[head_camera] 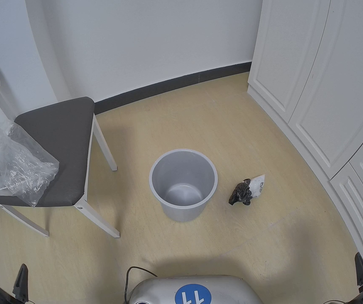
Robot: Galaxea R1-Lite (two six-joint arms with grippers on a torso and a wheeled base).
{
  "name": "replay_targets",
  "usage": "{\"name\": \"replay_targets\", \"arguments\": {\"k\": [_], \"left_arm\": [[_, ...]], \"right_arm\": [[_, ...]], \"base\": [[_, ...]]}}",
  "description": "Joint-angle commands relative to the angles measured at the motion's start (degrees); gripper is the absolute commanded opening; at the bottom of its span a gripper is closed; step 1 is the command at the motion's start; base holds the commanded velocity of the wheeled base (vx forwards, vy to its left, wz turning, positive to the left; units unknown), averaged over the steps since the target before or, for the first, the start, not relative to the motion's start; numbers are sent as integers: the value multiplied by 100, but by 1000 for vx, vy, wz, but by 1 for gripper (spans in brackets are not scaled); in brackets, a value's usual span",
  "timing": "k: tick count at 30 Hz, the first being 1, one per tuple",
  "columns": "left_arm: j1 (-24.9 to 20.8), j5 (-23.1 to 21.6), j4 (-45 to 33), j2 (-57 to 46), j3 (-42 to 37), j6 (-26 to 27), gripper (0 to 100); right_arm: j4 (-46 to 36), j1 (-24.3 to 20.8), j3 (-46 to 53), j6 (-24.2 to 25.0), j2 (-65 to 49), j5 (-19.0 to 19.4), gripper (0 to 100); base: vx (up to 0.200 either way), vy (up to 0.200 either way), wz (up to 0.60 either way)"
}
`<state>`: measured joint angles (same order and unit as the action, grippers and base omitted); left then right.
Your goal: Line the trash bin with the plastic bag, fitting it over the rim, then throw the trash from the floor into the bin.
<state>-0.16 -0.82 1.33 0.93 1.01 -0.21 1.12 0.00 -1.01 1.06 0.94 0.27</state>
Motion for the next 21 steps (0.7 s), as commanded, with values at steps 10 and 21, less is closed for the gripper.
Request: {"name": "replay_targets", "arguments": {"k": [10, 21], "left_arm": [[-599, 187, -63, 1718, 2993, -190, 100], [-555, 372, -247, 4416, 4126, -155, 100]], "right_arm": [[380, -264, -1955, 562, 1400, 298, 100], [1039, -255, -3265, 694, 4151, 246, 100]], "base": [[0, 0, 0], [0, 0, 0]]}}
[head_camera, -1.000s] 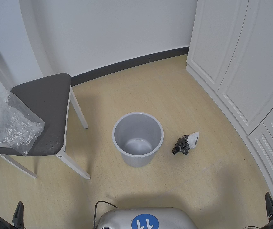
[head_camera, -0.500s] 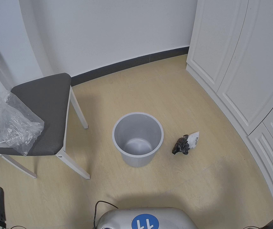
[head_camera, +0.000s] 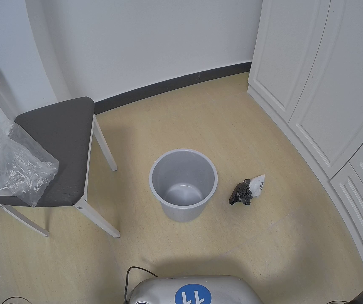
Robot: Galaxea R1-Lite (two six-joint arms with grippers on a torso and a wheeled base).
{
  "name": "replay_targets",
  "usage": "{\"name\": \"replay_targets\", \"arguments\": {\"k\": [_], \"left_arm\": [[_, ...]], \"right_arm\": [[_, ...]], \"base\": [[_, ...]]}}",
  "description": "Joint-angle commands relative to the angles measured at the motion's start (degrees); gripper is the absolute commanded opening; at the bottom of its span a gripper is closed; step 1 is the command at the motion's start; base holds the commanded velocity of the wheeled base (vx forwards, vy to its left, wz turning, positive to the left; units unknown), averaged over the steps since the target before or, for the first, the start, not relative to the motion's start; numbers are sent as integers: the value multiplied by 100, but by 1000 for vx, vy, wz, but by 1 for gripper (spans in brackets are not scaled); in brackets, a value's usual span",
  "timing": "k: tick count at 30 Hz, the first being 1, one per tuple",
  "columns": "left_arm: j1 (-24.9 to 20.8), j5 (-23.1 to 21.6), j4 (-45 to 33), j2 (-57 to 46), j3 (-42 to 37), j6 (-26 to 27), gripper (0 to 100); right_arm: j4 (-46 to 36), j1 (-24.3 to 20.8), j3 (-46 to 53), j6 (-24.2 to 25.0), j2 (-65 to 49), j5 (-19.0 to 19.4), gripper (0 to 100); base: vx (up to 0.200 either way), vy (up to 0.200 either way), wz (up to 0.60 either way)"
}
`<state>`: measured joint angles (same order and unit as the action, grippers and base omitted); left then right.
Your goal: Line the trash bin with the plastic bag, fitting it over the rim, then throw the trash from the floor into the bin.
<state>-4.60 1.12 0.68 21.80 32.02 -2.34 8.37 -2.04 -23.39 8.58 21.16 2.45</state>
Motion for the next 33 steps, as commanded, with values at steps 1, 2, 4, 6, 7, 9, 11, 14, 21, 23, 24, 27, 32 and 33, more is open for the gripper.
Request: {"name": "replay_targets", "arguments": {"k": [1, 2, 4, 6, 7, 9, 11, 14, 21, 23, 24, 27, 32, 33], "left_arm": [[-129, 283, -209, 2470, 1069, 76, 100], [-138, 345, -235, 2575, 1104, 85, 100], [-217, 582, -446, 2953, 1306, 111, 100], [-244, 661, -596, 3094, 1421, 146, 100], [-252, 740, -956, 3419, 1684, 199, 100], [-244, 802, -1308, 3753, 1948, 208, 100], [-244, 916, -1554, 4043, 2159, 243, 100], [-261, 1189, -1694, 4526, 2379, 427, 100], [-270, 1944, -1642, 5335, 2502, 814, 100], [-270, 2024, -1624, 5493, 2537, 805, 100], [-261, 2024, -1598, 5546, 2554, 805, 100], [-252, 2041, -1439, 5660, 2546, 788, 100], [-270, 2243, -1431, 5651, 2458, 823, 100], [-270, 2243, -1431, 5651, 2458, 823, 100]], "right_arm": [[323, -60, -1036, -41, 2164, 27, 100], [314, -60, -1036, -23, 2164, 19, 100], [314, -78, -1071, 12, 2208, 27, 100], [305, -78, -1080, 3, 2226, 19, 100], [279, -78, -1071, 3, 2226, 19, 100], [261, -69, -1071, 3, 2226, 10, 100], [244, -69, -1062, 12, 2226, -8, 100], [235, -69, -1044, 3, 2226, -96, 100], [235, -78, -1018, 3, 2164, -131, 100], [235, -78, -1000, -6, 2146, -131, 100], [235, -78, -992, -6, 2146, -131, 100], [226, -78, -965, -6, 2164, -131, 100], [226, -86, -904, -41, 2164, -131, 100], [226, -86, -904, -41, 2164, -131, 100]], "base": [[0, 0, 0], [0, 0, 0], [0, 0, 0], [0, 0, 0], [0, 0, 0], [0, 0, 0], [0, 0, 0], [0, 0, 0], [0, 0, 0], [0, 0, 0], [0, 0, 0], [0, 0, 0], [0, 0, 0], [0, 0, 0]]}}
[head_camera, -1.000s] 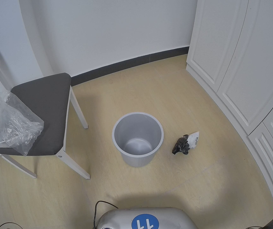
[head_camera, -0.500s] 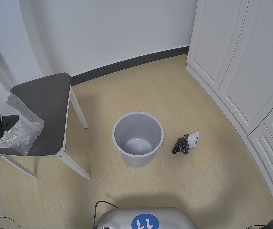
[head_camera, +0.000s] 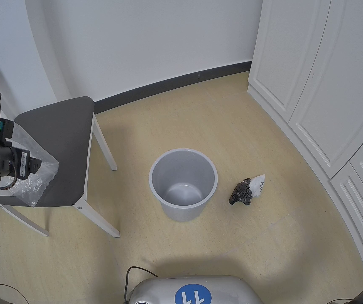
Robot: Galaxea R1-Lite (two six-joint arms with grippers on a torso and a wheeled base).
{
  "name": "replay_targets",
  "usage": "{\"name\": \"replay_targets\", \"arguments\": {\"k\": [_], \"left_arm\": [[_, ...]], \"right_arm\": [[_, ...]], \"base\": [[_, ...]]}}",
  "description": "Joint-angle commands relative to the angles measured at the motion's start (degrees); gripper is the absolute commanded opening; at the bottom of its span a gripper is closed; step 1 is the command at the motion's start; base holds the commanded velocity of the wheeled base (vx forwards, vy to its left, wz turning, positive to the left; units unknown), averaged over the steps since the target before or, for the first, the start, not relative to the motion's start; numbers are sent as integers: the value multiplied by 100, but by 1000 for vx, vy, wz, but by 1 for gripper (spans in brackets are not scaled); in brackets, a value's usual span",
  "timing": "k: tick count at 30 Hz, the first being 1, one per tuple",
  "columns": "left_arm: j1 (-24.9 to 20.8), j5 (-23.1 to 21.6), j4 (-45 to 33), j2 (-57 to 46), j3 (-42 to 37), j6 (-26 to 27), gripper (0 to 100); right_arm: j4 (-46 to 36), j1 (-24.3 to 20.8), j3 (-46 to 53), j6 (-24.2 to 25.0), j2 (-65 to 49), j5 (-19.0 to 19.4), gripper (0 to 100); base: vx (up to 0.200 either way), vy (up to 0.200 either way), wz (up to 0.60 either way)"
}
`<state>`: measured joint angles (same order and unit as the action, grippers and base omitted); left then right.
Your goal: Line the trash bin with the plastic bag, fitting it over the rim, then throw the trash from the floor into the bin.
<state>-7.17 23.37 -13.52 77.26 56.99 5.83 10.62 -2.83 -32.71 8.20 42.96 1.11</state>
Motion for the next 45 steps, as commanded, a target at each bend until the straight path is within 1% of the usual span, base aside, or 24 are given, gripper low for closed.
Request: {"name": "replay_targets", "arguments": {"k": [1, 11, 16, 20, 24, 25, 28, 29, 30, 32, 33, 34, 39, 45], "left_arm": [[-30, 27, 16, 113, -162, 33, 100], [-364, 62, 78, 228, -391, 50, 100], [-584, 467, 297, 403, -514, 59, 100], [-593, 704, 719, 737, -593, 120, 100], [-593, 862, 1229, 992, -795, 454, 100], [-593, 862, 1229, 992, -795, 454, 100], [-549, 1064, 2037, 1186, -1094, 903, 100], [-549, 1064, 2037, 1186, -1094, 903, 100], [-522, 1135, 2442, 1265, -1234, 1122, 100], [-487, 1161, 2776, 1335, -1357, 1316, 100], [-479, 1170, 2802, 1335, -1366, 1333, 100], [-443, 1223, 3083, 1397, -1463, 1509, 100], [-382, 1354, 3488, 1423, -1691, 1764, 100], [-347, 1363, 3593, 1379, -1806, 1817, 100]], "right_arm": [[2, -7, 28, -3, -16, 3, 100], [10, -42, 63, -3, -16, 21, 100], [10, -130, 98, -56, -24, 12, 100], [10, -157, 151, -161, -42, 21, 100], [19, -157, 168, -179, -68, 21, 100], [19, -157, 168, -179, -68, 21, 100], [19, -165, 212, -205, -121, 65, 100], [19, -165, 212, -205, -121, 65, 100], [19, -165, 221, -311, -121, 65, 100], [28, -174, 256, -381, -121, 65, 100], [28, -174, 256, -381, -121, 65, 100], [37, -174, 274, -399, -112, 74, 100], [46, -174, 282, -399, -121, 74, 100], [63, -174, 282, -399, -148, 65, 100]], "base": [[0, 0, 0], [0, 0, 0], [0, 0, 0], [0, 0, 0], [0, 0, 0], [0, 0, 0], [0, 0, 0], [0, 0, 0], [0, 0, 0], [0, 0, 0], [0, 0, 0], [0, 0, 0], [0, 0, 0], [0, 0, 0]]}}
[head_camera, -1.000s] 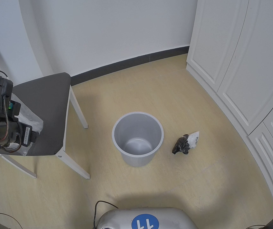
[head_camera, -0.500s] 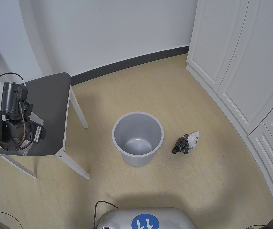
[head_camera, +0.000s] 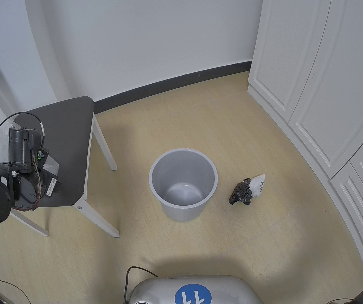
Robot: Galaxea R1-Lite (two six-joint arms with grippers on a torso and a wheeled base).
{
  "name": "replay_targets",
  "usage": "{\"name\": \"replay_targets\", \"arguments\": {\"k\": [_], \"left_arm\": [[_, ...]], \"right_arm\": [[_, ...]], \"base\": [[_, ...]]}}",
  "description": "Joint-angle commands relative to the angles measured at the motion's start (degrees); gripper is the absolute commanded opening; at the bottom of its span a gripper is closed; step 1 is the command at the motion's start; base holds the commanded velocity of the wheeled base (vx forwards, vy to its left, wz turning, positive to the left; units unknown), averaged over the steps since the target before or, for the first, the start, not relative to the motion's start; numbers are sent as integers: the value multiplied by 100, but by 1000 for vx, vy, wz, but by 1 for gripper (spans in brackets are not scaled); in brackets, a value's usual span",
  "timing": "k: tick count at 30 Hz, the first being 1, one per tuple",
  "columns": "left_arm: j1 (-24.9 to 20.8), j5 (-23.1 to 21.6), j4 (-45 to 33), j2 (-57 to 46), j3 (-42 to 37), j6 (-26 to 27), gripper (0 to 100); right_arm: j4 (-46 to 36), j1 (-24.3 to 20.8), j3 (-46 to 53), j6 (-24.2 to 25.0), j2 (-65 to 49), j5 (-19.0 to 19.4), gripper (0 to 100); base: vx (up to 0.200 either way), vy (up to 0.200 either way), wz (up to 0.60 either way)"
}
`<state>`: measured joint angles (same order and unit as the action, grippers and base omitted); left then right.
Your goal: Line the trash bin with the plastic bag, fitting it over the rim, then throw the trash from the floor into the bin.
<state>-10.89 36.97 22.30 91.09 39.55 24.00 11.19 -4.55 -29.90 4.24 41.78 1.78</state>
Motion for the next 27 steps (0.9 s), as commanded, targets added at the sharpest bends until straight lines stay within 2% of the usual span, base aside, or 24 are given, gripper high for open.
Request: {"name": "replay_targets", "arguments": {"k": [1, 6, 7, 18, 22, 24, 25, 26, 27], "left_arm": [[34, 3, 12, -3, -61, -1, 100], [78, 3, 20, -3, -43, -1, 100], [95, 3, 20, -3, -52, -1, 0], [60, 3, 38, -74, -79, -45, 0], [-19, -68, 284, -302, -254, -54, 0], [-239, -208, 600, -504, -439, -62, 0], [-423, -525, 908, -724, -624, -54, 0], [-423, -525, 908, -724, -624, -54, 0], [-590, -1078, 1251, -1058, -878, -10, 0]], "right_arm": [[15, -2, 2, -2, -29, -2, 100], [15, -11, -7, -2, -82, 7, 100], [15, -2, -7, -2, -91, 7, 100], [6, -11, -7, -2, -82, 7, 100], [15, -81, -7, 6, -64, -2, 100], [23, -248, -7, 42, -47, -2, 100], [23, -468, -7, 59, -29, -29, 100], [23, -468, -7, 59, -29, -29, 100], [32, -793, 2, 129, -3, -73, 100]], "base": [[0, 0, 0], [0, 0, 0], [0, 0, 0], [0, 0, 0], [0, 0, 0], [0, 0, 0], [0, 0, 0], [0, 0, 0], [0, 0, 0]]}}
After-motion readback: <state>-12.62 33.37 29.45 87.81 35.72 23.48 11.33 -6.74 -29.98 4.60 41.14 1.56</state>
